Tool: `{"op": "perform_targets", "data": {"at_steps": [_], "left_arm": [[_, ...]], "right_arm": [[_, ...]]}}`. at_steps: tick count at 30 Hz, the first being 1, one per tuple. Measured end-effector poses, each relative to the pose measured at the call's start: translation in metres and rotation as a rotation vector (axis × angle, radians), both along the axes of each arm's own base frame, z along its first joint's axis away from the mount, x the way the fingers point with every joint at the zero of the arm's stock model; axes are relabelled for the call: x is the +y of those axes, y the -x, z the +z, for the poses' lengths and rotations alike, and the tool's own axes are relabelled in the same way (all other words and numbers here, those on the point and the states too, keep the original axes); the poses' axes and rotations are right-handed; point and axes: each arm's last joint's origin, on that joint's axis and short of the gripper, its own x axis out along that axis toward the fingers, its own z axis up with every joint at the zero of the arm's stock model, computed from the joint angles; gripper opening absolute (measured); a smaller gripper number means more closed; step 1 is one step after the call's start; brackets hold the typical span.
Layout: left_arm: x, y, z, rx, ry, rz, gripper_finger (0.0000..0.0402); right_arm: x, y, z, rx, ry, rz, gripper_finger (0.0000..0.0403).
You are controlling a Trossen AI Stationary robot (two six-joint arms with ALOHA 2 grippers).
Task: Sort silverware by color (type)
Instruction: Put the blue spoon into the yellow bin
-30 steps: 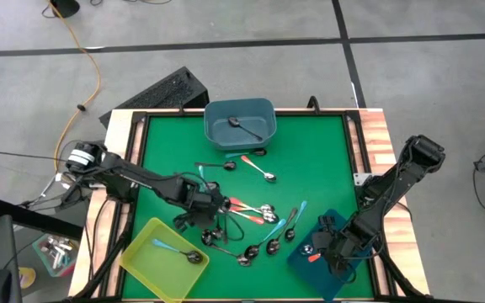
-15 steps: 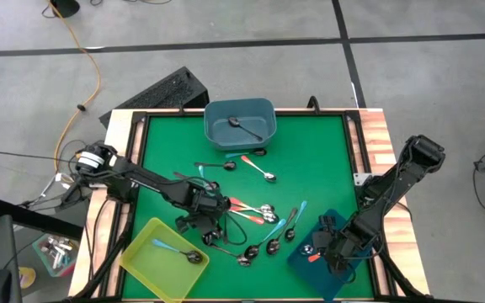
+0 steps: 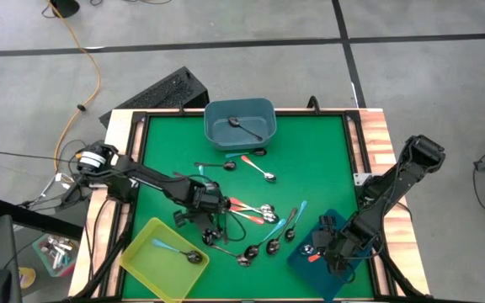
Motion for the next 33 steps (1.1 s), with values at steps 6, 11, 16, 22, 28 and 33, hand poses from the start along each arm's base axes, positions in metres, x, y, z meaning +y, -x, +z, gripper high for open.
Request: {"op": "perform_targets", "data": {"at_steps": [6, 11, 16, 22, 28, 33], "left_arm": [[0.002, -0.002, -0.006, 0.025, 0.015, 0.020, 0.0074], [0.002, -0.002, -0.006, 0.028, 0.022, 0.016, 0.0034], [0.002, -0.002, -0.007, 0.028, 0.014, 0.044, 0.0005], [0.002, -0.004, -0.004, 0.037, 0.024, 0.136, 0.0003], [0.002, -0.005, -0.003, 0.041, 0.033, 0.201, 0.0002], [0.002, -0.004, 0.001, 0.032, 0.039, 0.255, 0.0002]], "right_arm": [[0.000, 0.000, 0.000, -0.001, 0.002, -0.001, 0.0201], [0.000, 0.000, 0.000, -0.001, -0.001, -0.008, 0.0201], [0.000, 0.000, 0.000, -0.001, -0.001, -0.009, 0.0201], [0.002, -0.002, 0.003, -0.006, -0.017, -0.023, 0.0201], [0.008, -0.009, 0.023, -0.020, -0.041, -0.022, 0.0202], [0.009, -0.010, 0.051, 0.013, 0.042, 0.056, 0.0212]]}}
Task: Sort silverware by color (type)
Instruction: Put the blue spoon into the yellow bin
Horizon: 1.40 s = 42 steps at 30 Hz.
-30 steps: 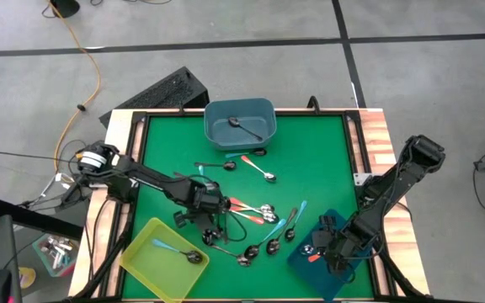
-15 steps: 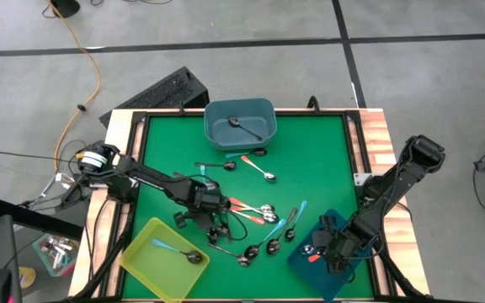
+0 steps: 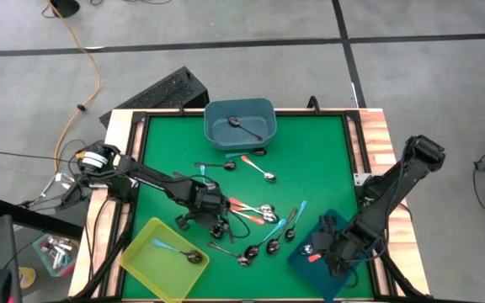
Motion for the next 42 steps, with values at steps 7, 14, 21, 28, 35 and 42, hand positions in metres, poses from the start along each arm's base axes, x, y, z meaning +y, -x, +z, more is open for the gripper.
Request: {"op": "perform_targets", "data": {"at_steps": [7, 14, 21, 28, 35, 42], "left_arm": [[0.008, 0.002, 0.029, -0.115, 0.045, 0.133, 0.0001], [0.022, 0.013, 0.072, -0.284, 0.093, 0.311, 0.0001], [0.040, 0.024, 0.127, -0.626, 0.183, 0.534, 0.0001], [0.060, 0.020, 0.174, -1.036, 0.363, 0.677, 0.0001], [0.063, 0.016, 0.199, -1.283, 0.442, 0.663, 0.0001], [0.064, 0.014, 0.204, -1.355, 0.444, 0.665, 0.0001]], "right_arm": [[-0.014, -0.003, 0.030, 0.072, 0.128, 0.066, 0.0213], [-0.039, -0.021, 0.040, 0.057, 0.193, 0.080, 0.0204], [-0.090, -0.040, 0.064, -0.140, 0.343, 0.030, 0.0201], [-0.149, -0.075, 0.106, -0.569, 0.343, -0.113, 0.0201], [-0.180, -0.107, 0.134, -0.935, 0.343, -0.144, 0.0201], [-0.184, -0.134, 0.139, -1.146, 0.343, -0.102, 0.0201]]}}
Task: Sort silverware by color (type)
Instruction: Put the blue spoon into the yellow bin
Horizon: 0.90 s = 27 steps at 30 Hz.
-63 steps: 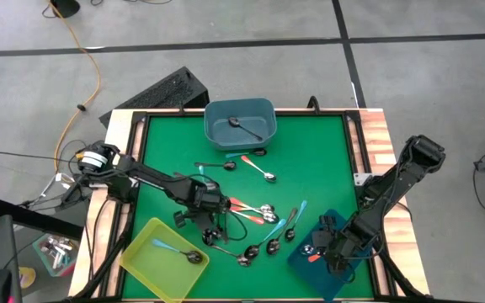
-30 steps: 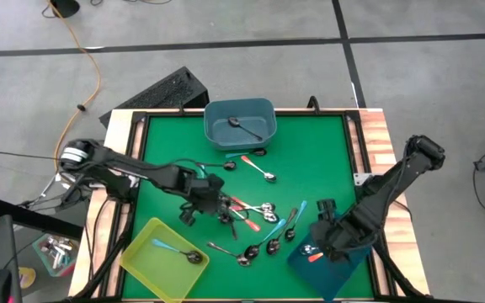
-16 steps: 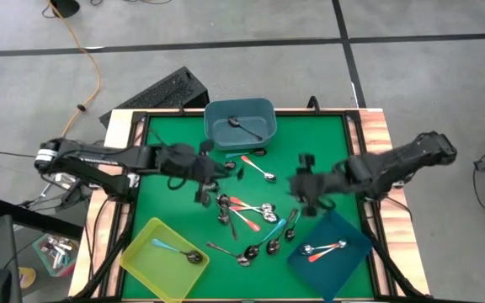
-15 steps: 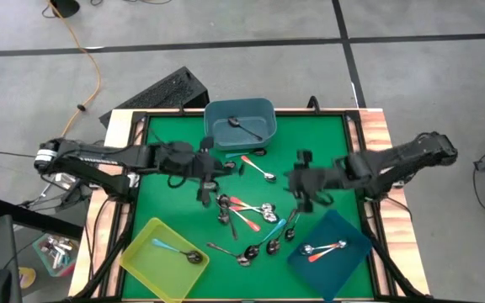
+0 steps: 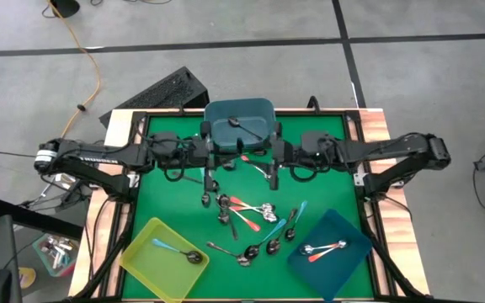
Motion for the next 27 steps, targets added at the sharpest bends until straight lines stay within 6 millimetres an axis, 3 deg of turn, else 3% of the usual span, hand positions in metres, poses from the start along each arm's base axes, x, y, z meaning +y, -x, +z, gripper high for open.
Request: {"op": "perform_targets", "data": {"at_steps": [5, 18, 27], "left_arm": [[0.001, 0.000, 0.000, 0.005, -0.012, 0.016, 0.0001], [0.001, 0.000, 0.001, -0.003, -0.029, 0.032, 0.0001], [0.002, -0.002, 0.004, -0.050, -0.031, 0.052, 0.0001]], "right_arm": [[0.003, -0.008, -0.001, 0.009, 0.011, 0.015, 0.0200], [0.002, -0.008, 0.040, -0.090, 0.086, 0.027, 0.0200], [0.004, -0.024, 0.027, -0.067, 0.092, 0.034, 0.0200]]}}
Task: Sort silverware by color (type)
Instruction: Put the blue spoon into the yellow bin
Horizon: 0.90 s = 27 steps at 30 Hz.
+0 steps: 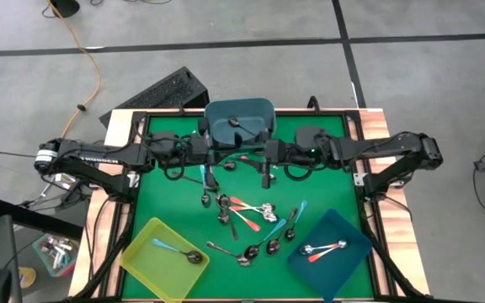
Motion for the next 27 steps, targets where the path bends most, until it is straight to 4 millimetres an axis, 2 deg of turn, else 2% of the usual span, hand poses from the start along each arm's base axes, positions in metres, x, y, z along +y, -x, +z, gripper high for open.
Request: {"op": "perform_targets", "data": {"at_steps": [5, 12, 21, 27], "left_arm": [[-0.0002, -0.0037, -0.0045, 0.019, 0.001, -0.002, 0.0001], [-0.0003, -0.0042, -0.0052, 0.022, 0.001, -0.004, 0.0001], [-0.0003, -0.0041, -0.0038, 0.009, 0.001, -0.003, 0.0001], [-0.0003, -0.0041, -0.0039, 0.009, 0.001, -0.005, 0.0001]], "right_arm": [[0.0021, -0.0078, -0.0066, 0.004, -0.012, 0.006, 0.0200], [0.0029, -0.0037, -0.0037, 0.006, -0.016, 0.009, 0.0190], [0.0020, 0.0015, 0.0009, 0.000, -0.017, 0.003, 0.0153], [0.0018, 0.0015, 0.0004, 0.005, -0.017, -0.001, 0.0096]]}}
